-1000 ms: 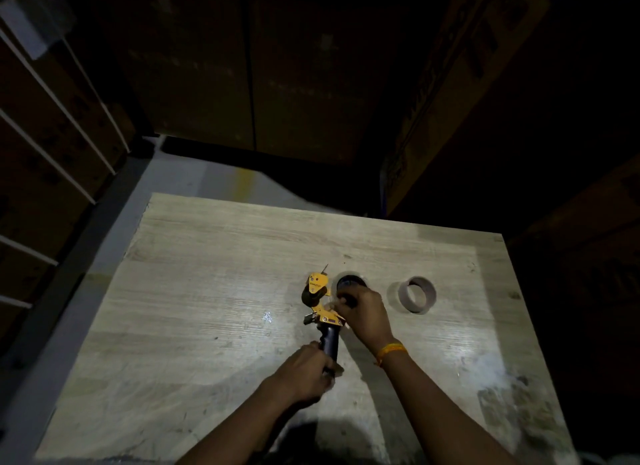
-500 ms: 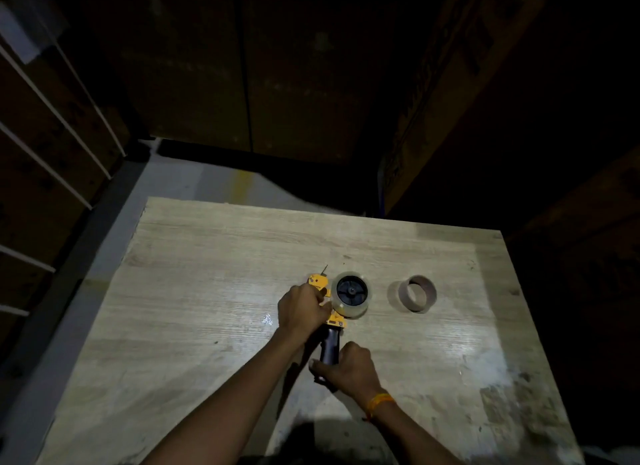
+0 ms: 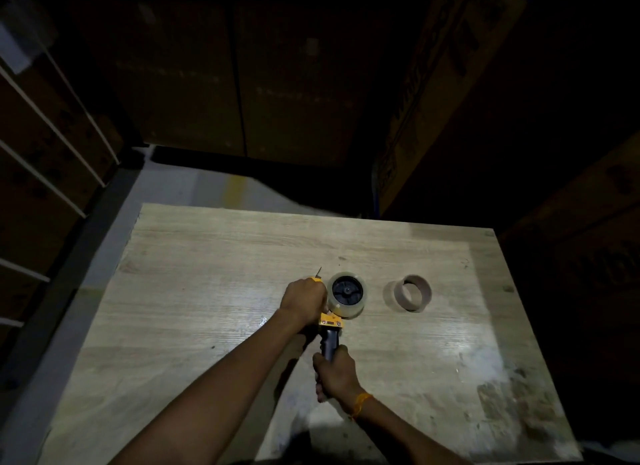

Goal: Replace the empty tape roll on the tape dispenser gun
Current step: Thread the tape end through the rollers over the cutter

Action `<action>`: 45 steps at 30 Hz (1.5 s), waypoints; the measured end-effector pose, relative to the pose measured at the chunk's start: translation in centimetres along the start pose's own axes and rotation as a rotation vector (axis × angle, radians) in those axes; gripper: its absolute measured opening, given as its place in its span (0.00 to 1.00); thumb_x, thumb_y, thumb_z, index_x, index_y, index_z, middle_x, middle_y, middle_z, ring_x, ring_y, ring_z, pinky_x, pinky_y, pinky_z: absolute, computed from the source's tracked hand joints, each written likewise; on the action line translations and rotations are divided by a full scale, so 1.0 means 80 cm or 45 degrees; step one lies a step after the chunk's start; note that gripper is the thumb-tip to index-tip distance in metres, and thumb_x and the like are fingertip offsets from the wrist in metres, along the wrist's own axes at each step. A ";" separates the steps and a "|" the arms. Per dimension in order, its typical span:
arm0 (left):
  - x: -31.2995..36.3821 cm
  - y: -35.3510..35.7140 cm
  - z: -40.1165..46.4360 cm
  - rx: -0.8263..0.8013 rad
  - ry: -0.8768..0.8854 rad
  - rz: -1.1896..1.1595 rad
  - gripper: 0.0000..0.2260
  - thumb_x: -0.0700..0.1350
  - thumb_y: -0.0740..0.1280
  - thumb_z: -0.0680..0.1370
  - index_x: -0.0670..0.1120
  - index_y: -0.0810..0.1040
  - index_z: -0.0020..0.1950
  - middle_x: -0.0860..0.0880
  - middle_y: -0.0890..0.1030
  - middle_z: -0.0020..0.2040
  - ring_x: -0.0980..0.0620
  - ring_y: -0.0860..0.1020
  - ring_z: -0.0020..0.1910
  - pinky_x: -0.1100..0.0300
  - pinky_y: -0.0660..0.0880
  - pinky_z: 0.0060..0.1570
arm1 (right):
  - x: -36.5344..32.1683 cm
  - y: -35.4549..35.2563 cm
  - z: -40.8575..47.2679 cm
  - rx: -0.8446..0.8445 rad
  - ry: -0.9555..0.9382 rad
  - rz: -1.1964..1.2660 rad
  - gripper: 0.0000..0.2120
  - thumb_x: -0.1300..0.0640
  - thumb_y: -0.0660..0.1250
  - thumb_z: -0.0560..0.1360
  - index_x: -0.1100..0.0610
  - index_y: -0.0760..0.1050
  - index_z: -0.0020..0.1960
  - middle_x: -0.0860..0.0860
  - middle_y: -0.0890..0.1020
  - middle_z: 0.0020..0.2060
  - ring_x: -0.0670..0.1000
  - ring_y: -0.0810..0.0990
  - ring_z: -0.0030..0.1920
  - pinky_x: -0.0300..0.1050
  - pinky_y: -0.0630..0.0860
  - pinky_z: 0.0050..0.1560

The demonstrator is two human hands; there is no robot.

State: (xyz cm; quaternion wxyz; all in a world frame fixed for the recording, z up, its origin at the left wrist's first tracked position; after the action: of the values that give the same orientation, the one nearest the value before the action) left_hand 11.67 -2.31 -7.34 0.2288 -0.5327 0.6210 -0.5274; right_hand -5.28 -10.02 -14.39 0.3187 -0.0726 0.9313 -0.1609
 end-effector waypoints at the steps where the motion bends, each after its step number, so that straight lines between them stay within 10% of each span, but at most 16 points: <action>1: 0.002 0.000 0.000 -0.003 0.043 0.061 0.10 0.52 0.73 0.77 0.47 0.87 0.52 0.43 0.85 0.53 0.40 0.83 0.55 0.53 0.78 0.51 | 0.001 -0.002 0.003 0.030 -0.014 -0.021 0.09 0.58 0.67 0.78 0.61 0.69 0.52 0.61 0.78 0.32 0.55 0.76 0.21 0.45 0.74 0.22; 6: 0.018 -0.001 -0.011 -0.049 0.232 0.344 0.04 0.44 0.71 0.74 0.48 0.85 0.47 0.44 0.86 0.46 0.40 0.84 0.48 0.55 0.75 0.44 | 0.038 -0.015 0.064 0.193 -0.139 -0.174 0.32 0.36 0.63 0.65 0.65 0.79 0.48 0.61 0.85 0.37 0.61 0.84 0.35 0.55 0.84 0.36; 12: 0.011 0.009 -0.019 -0.017 0.277 0.415 0.06 0.48 0.71 0.70 0.47 0.82 0.43 0.46 0.85 0.40 0.40 0.84 0.40 0.57 0.71 0.36 | 0.010 -0.033 0.031 0.188 -0.163 -0.289 0.26 0.33 0.58 0.62 0.56 0.74 0.41 0.54 0.79 0.34 0.60 0.83 0.38 0.44 0.71 0.35; 17: -0.003 0.009 -0.033 0.040 0.290 0.357 0.06 0.48 0.71 0.70 0.47 0.82 0.43 0.42 0.85 0.40 0.37 0.83 0.40 0.55 0.71 0.35 | 0.011 -0.047 0.047 0.226 -0.201 -0.234 0.33 0.33 0.59 0.63 0.63 0.81 0.41 0.59 0.85 0.34 0.61 0.85 0.37 0.51 0.81 0.38; 37: 0.020 -0.071 -0.018 0.118 0.687 0.485 0.16 0.39 0.67 0.79 0.46 0.75 0.67 0.42 0.77 0.53 0.40 0.80 0.46 0.47 0.79 0.39 | -0.033 -0.108 -0.010 0.076 -0.201 -0.235 0.12 0.55 0.69 0.76 0.58 0.78 0.35 0.51 0.79 0.23 0.48 0.76 0.22 0.41 0.72 0.28; 45: -0.017 -0.063 -0.001 -0.062 0.556 -0.178 0.11 0.36 0.69 0.76 0.51 0.83 0.50 0.51 0.85 0.46 0.51 0.82 0.46 0.49 0.80 0.48 | -0.047 -0.142 -0.023 -0.072 -0.063 -0.270 0.08 0.55 0.69 0.75 0.59 0.76 0.43 0.49 0.72 0.22 0.50 0.67 0.20 0.40 0.64 0.23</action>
State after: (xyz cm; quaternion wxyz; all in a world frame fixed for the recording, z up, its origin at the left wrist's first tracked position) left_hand 14.14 -0.38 -3.16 0.0390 -0.4529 0.6301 -0.6296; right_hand -3.09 -19.29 -6.93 0.3207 -0.1835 0.9144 -0.1654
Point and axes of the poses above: each hand's wrist, its own z-axis towards the middle knuckle, its own y-axis out of the palm, x = y × z, the point moved 10 cm from there along z, towards the middle knuckle
